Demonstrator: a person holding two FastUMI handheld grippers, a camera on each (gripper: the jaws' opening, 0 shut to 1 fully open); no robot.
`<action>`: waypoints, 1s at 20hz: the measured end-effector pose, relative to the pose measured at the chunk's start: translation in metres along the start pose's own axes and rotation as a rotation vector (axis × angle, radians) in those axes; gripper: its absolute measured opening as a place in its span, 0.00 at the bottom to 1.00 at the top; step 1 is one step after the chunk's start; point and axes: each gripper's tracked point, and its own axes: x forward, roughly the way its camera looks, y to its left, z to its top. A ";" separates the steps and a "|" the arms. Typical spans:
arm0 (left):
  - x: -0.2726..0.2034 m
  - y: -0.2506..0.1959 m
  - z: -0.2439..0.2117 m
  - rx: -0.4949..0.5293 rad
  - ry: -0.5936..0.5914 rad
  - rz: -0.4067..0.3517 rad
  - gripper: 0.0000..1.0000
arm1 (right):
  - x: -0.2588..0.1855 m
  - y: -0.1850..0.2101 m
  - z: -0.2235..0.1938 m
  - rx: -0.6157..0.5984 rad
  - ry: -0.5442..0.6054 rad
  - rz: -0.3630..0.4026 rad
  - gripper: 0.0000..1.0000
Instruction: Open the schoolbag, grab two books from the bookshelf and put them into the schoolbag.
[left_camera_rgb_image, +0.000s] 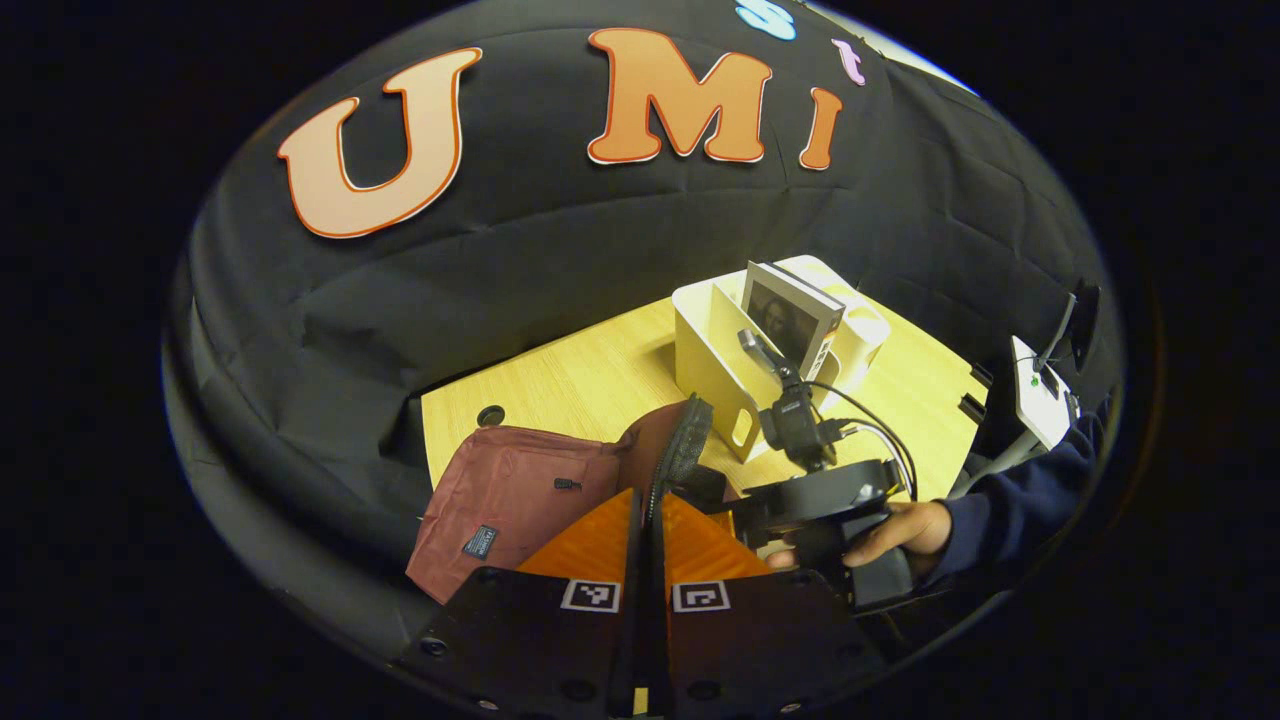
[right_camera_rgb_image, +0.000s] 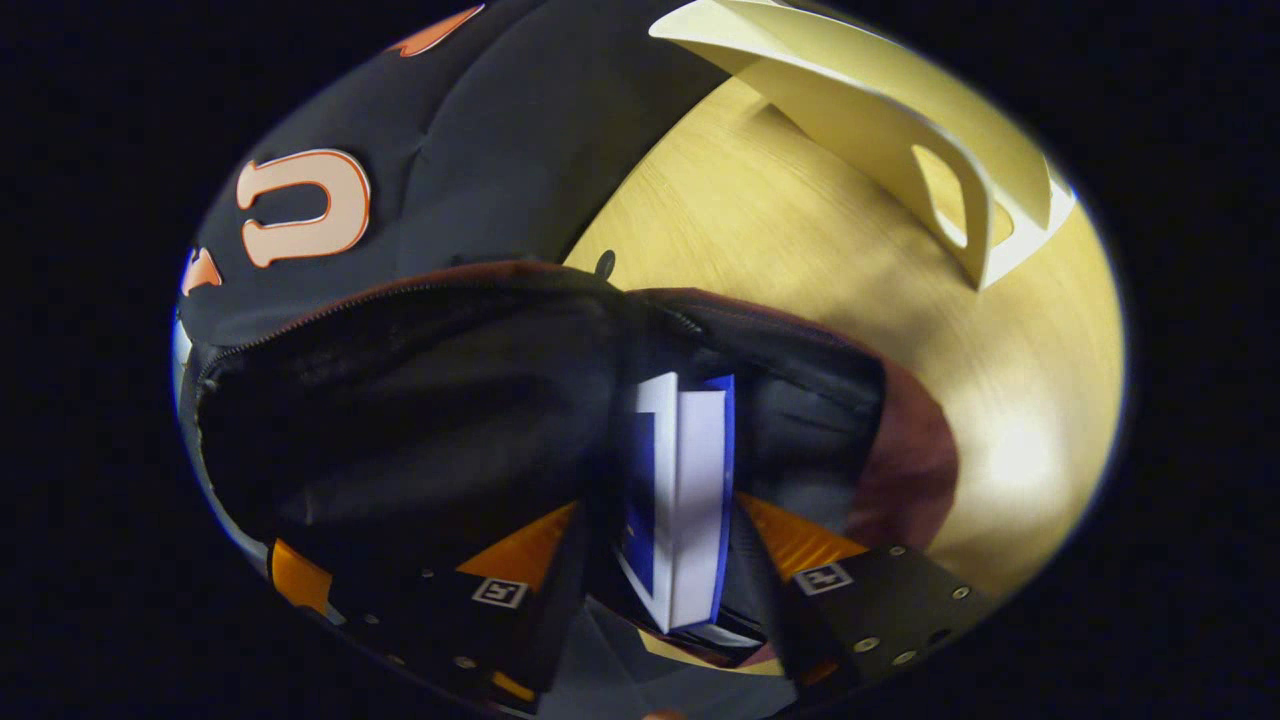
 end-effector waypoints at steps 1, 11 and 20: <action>0.001 0.000 0.000 -0.002 0.000 0.004 0.05 | -0.007 -0.007 0.003 -0.018 -0.001 -0.020 0.92; 0.015 -0.012 -0.006 -0.016 0.013 -0.004 0.05 | -0.107 -0.060 0.050 -0.301 -0.060 -0.230 0.97; 0.020 -0.014 -0.011 -0.042 0.005 -0.010 0.05 | -0.206 -0.076 0.104 -0.513 -0.061 -0.456 0.97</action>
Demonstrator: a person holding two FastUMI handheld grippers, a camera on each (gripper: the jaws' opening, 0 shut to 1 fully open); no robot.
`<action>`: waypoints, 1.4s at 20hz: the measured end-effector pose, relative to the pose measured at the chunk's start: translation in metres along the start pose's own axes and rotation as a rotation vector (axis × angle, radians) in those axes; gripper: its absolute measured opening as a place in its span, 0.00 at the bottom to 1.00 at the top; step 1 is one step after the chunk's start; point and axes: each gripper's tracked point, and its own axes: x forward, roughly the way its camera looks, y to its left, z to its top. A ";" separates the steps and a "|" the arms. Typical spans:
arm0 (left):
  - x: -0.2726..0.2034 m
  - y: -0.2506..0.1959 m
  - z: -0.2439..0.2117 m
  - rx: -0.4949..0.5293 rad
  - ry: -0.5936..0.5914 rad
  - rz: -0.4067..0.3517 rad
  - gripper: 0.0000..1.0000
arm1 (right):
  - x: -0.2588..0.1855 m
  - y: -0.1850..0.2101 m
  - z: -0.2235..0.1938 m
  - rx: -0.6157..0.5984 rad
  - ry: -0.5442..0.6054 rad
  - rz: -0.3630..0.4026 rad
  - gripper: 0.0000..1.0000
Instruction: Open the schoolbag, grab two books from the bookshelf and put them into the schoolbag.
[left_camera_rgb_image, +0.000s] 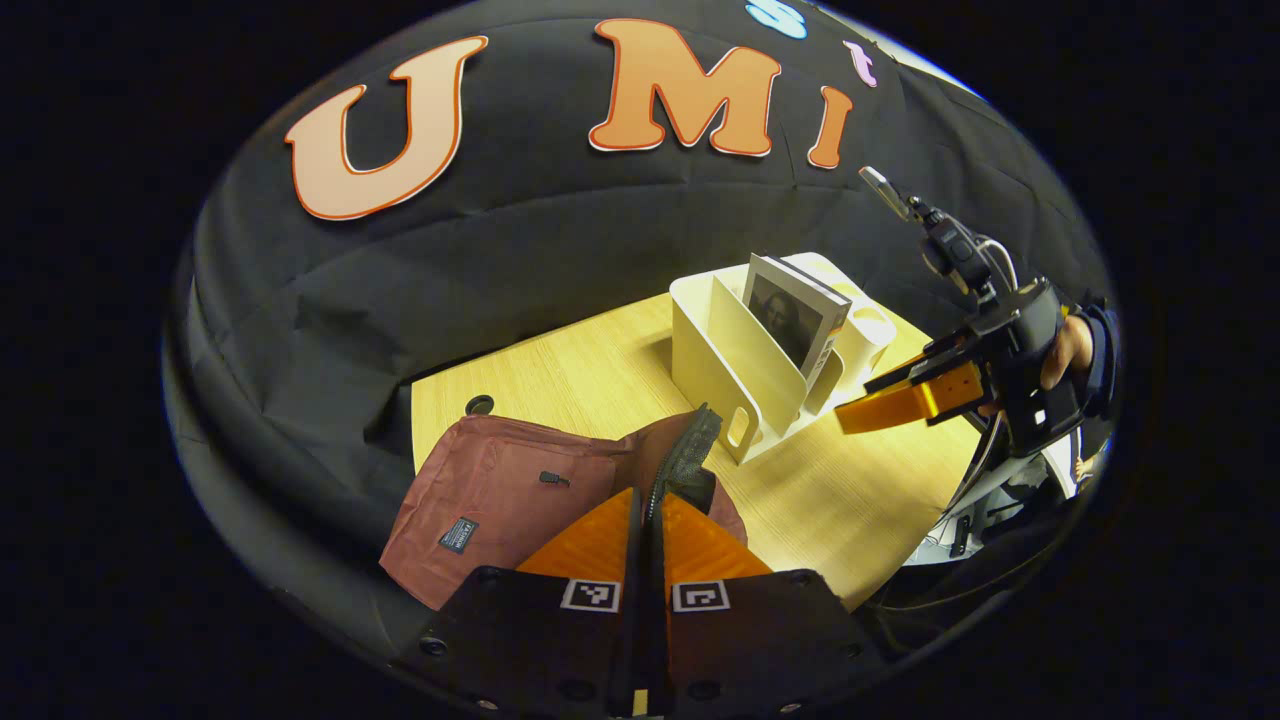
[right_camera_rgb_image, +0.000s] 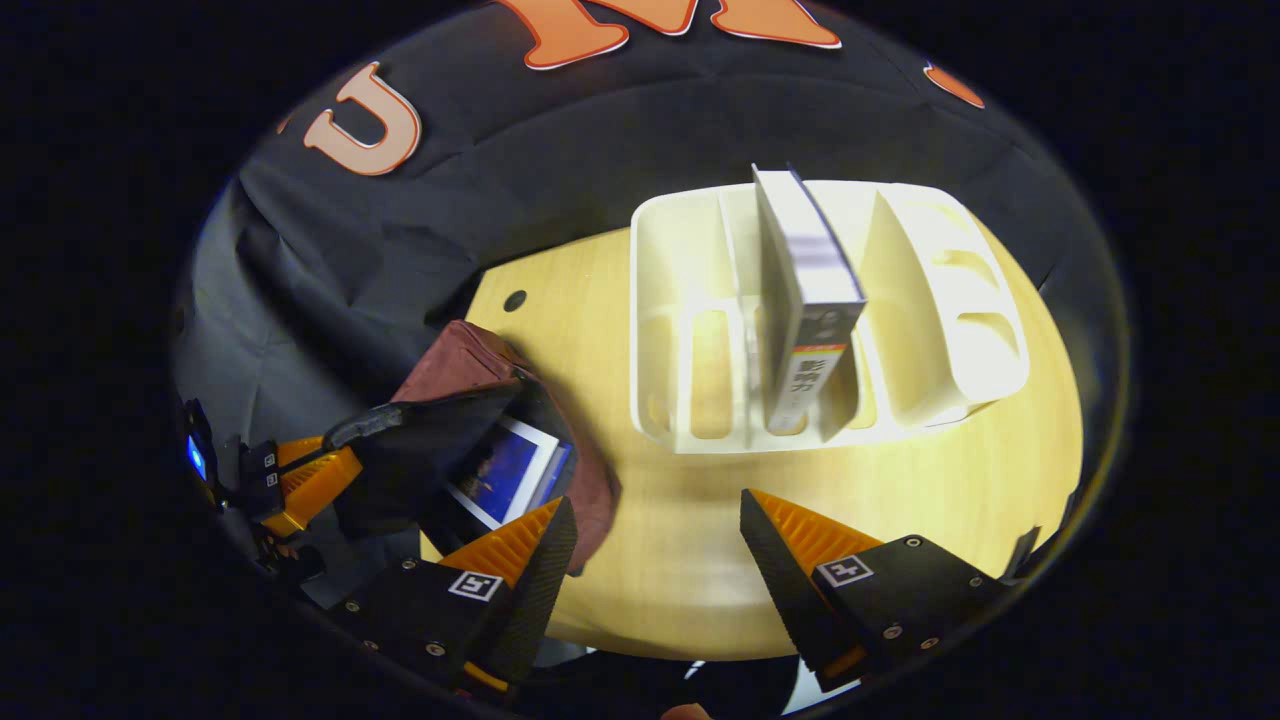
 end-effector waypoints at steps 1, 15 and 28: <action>0.000 0.001 -0.001 -0.006 0.000 0.001 0.05 | -0.005 -0.006 0.003 -0.019 0.012 -0.019 0.97; 0.009 -0.003 -0.012 -0.043 0.009 -0.002 0.05 | -0.025 -0.040 0.099 -0.143 0.129 -0.117 0.97; 0.018 0.008 -0.024 -0.100 0.041 0.022 0.05 | 0.037 -0.081 0.137 -0.102 0.237 -0.209 0.98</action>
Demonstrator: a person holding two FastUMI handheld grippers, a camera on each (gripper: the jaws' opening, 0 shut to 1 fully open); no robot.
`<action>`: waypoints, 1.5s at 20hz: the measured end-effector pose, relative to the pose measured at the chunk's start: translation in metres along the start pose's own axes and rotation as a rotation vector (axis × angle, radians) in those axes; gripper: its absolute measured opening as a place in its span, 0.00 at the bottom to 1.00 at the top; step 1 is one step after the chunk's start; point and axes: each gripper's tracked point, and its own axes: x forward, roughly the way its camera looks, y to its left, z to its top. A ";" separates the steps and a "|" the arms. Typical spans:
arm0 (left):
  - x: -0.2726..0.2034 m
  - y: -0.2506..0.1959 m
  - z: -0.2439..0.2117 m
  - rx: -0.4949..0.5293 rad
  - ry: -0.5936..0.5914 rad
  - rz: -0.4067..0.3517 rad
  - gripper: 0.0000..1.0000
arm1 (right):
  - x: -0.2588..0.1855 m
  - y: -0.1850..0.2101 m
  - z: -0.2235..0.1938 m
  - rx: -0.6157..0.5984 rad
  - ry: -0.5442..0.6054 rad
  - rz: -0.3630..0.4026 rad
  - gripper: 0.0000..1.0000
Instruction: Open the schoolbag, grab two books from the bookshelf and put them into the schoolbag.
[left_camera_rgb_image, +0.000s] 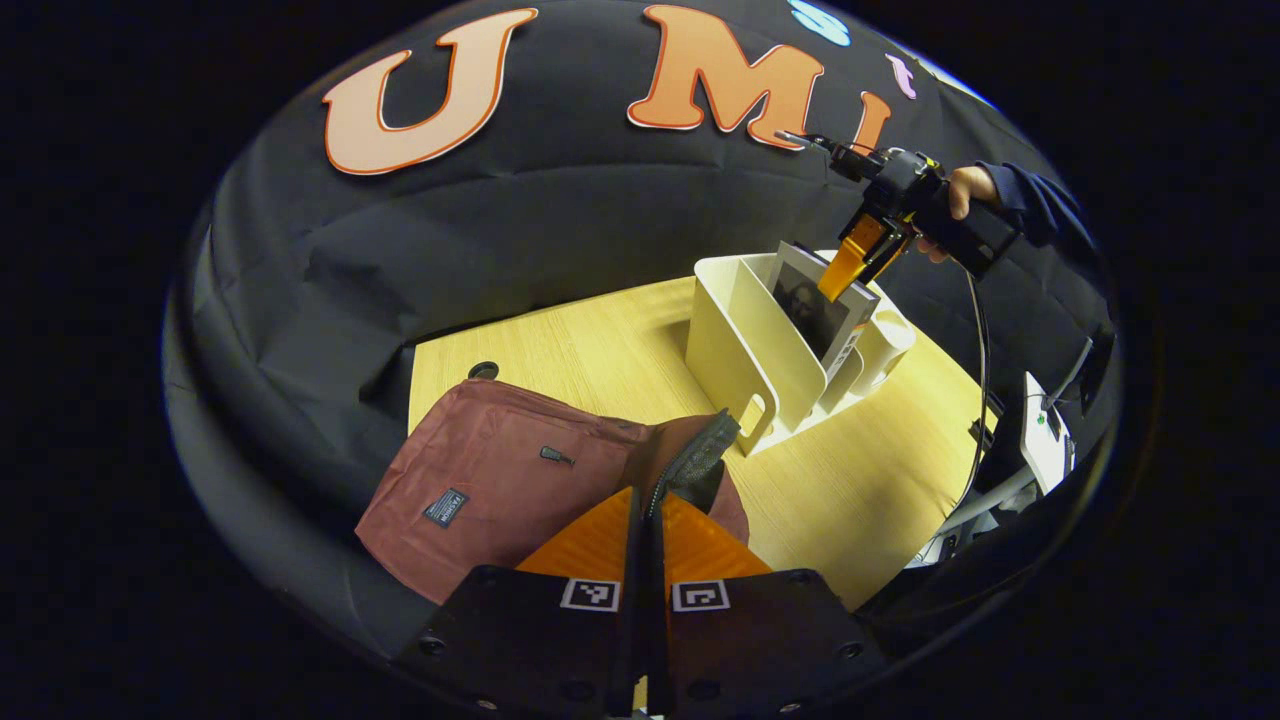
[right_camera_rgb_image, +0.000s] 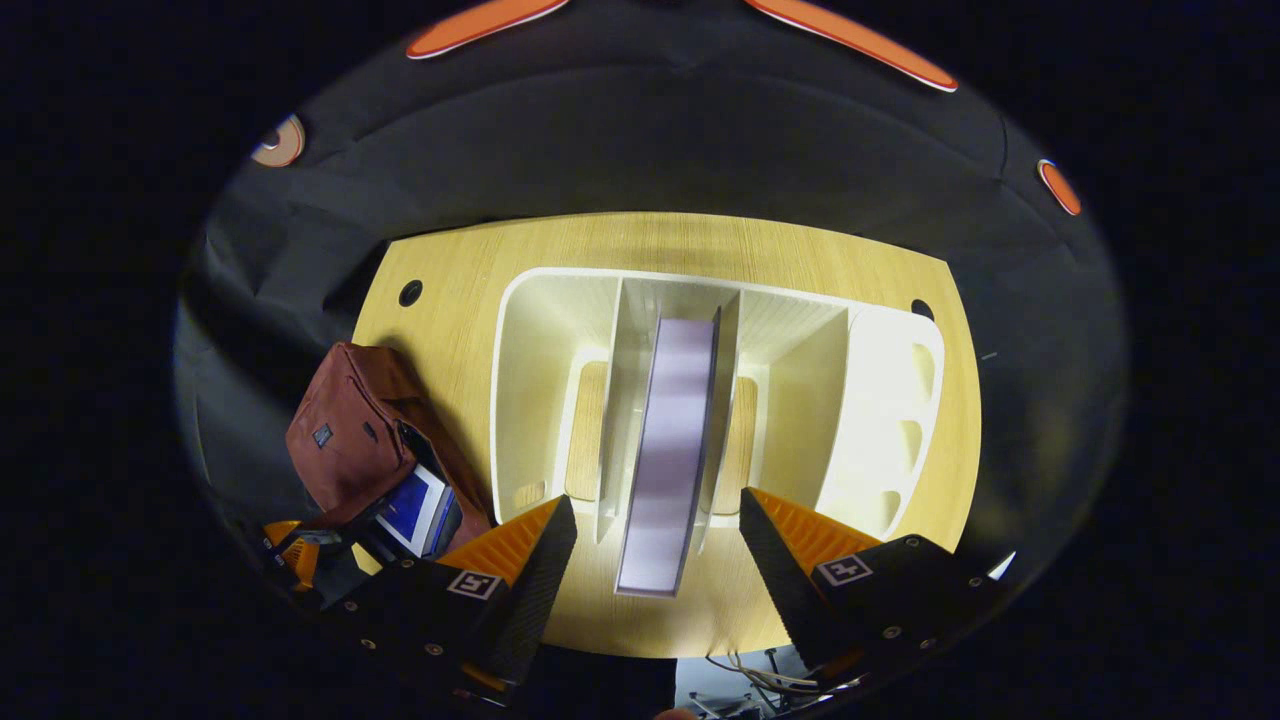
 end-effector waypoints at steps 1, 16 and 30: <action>0.000 0.001 0.000 -0.002 0.001 0.003 0.05 | 0.004 -0.001 0.003 0.004 0.005 -0.004 0.98; 0.005 0.002 -0.003 -0.016 0.007 -0.004 0.05 | 0.025 0.000 0.004 0.059 0.071 -0.058 0.36; 0.003 0.005 0.003 0.024 -0.007 -0.009 0.05 | -0.085 0.000 -0.009 0.102 -0.046 0.032 0.31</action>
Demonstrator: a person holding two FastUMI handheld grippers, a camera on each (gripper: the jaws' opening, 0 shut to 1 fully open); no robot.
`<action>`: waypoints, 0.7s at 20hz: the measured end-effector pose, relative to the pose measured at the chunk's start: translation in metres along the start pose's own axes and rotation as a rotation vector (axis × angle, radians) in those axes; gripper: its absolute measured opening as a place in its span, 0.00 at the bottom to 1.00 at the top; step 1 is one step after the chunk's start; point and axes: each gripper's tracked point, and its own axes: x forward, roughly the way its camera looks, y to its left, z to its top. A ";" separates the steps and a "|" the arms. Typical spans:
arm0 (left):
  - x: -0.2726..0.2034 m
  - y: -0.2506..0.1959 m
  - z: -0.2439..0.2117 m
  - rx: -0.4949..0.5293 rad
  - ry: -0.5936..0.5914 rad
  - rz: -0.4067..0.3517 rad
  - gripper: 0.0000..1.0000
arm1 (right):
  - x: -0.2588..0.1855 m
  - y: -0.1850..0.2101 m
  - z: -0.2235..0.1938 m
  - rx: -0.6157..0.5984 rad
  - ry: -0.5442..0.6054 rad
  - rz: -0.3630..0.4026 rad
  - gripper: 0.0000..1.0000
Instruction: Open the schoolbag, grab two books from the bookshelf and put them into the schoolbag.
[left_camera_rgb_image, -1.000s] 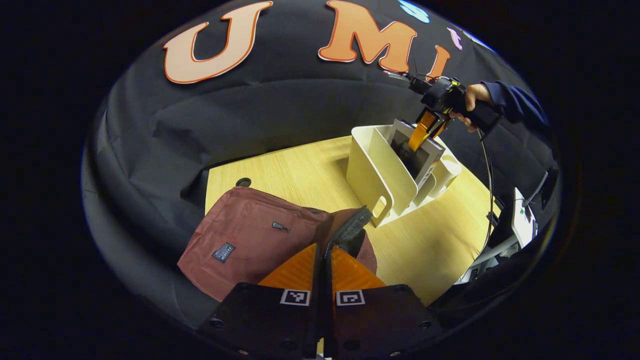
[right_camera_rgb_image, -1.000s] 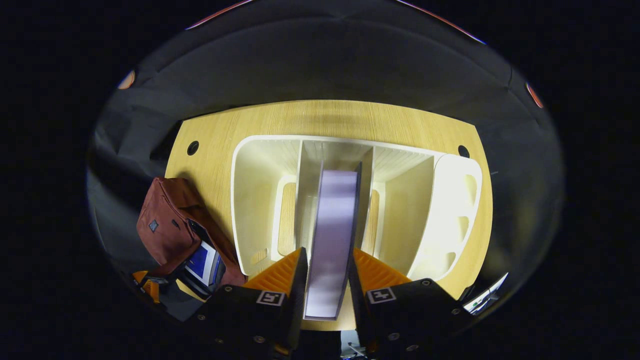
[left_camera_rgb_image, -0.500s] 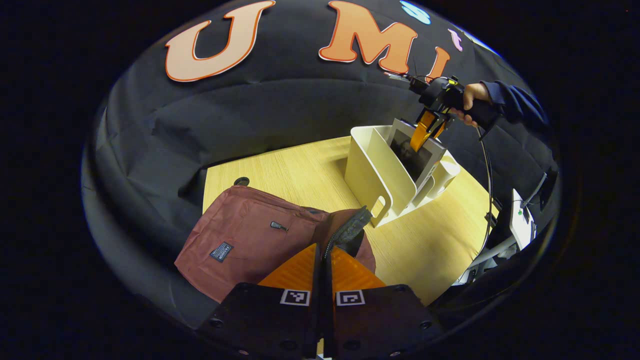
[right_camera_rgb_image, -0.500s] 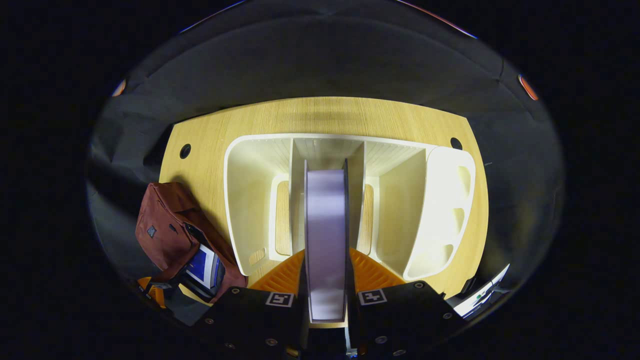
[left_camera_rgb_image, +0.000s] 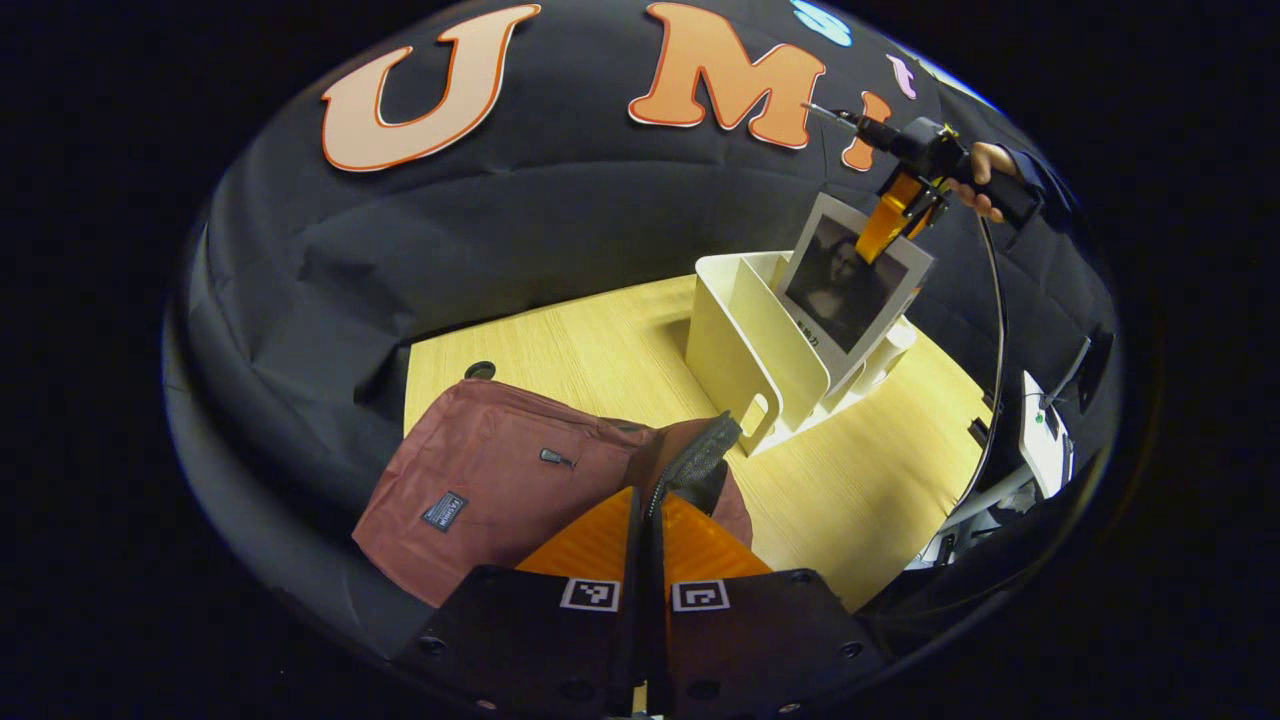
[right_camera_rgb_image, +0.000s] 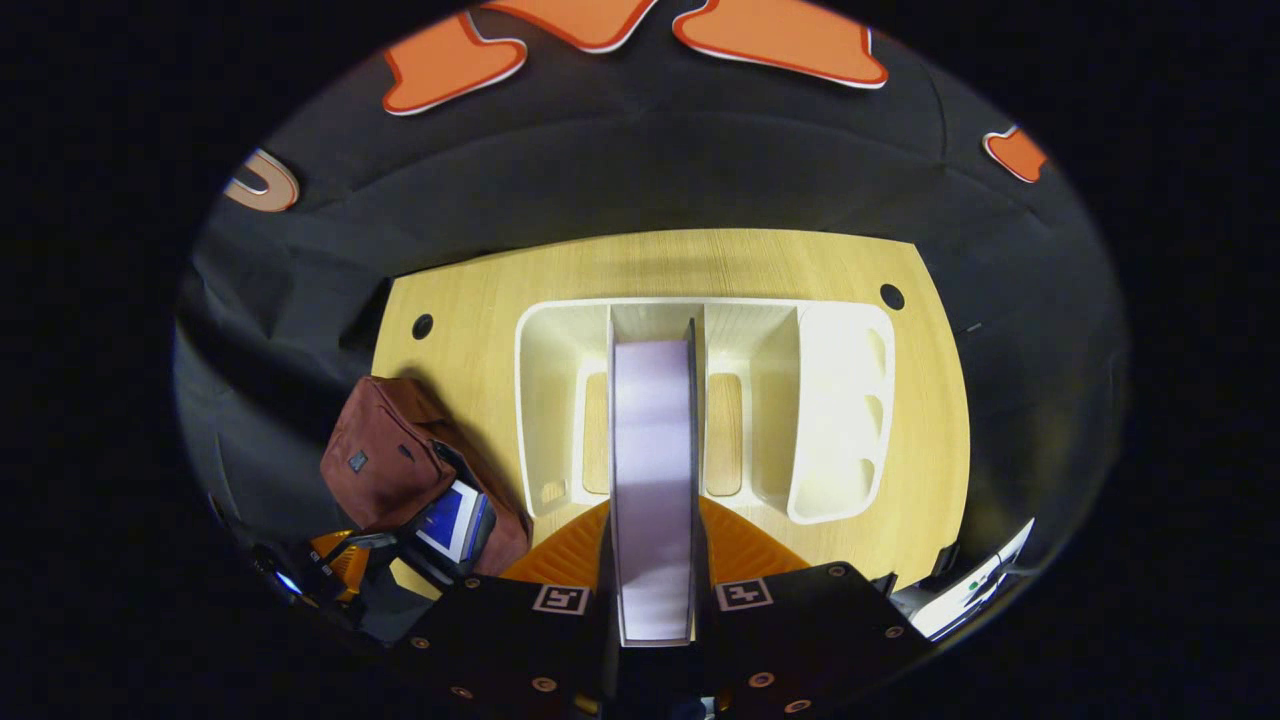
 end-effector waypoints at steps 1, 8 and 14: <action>-0.002 0.002 0.003 0.015 -0.004 0.007 0.05 | -0.009 0.000 -0.003 0.003 -0.010 0.014 0.31; -0.010 0.007 0.016 0.052 -0.020 0.028 0.05 | -0.068 0.003 -0.017 0.028 -0.098 0.089 0.31; -0.018 0.008 0.018 0.077 -0.017 0.038 0.05 | -0.100 0.012 -0.040 0.025 -0.135 0.149 0.30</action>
